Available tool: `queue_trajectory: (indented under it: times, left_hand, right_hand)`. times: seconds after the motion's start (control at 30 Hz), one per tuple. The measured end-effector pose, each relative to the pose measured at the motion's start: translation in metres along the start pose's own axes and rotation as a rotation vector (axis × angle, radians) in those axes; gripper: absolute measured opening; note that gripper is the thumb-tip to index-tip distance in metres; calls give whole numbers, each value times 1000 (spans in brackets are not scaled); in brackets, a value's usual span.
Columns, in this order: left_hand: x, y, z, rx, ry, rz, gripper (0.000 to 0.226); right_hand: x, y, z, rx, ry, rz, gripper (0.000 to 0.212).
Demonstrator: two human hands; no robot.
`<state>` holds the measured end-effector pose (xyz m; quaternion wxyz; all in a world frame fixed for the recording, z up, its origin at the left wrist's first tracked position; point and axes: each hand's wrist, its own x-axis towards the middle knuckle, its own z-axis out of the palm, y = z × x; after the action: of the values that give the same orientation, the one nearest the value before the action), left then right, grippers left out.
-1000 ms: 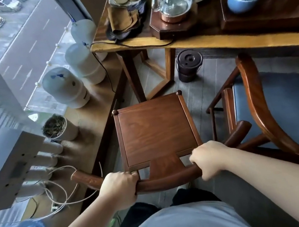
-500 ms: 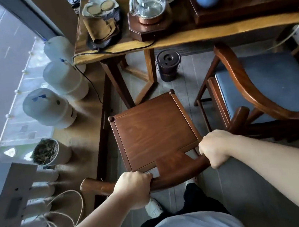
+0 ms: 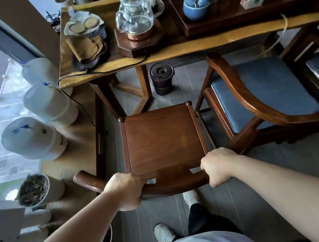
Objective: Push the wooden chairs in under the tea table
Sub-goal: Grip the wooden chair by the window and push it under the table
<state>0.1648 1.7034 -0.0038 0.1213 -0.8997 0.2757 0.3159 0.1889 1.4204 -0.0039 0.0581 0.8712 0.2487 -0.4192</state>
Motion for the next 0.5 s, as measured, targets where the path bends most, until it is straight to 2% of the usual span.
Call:
queue_trajectory:
  times: [0.33,0.5]
  left_hand:
    - [21,-35,-12,-24,14,-33,29]
    - [44,-11,-25,-39,43,-29,29]
  right_hand:
    - [19,1,-22,33,26,-17,26]
    - [15,41,-34,0,-8,-6,17]
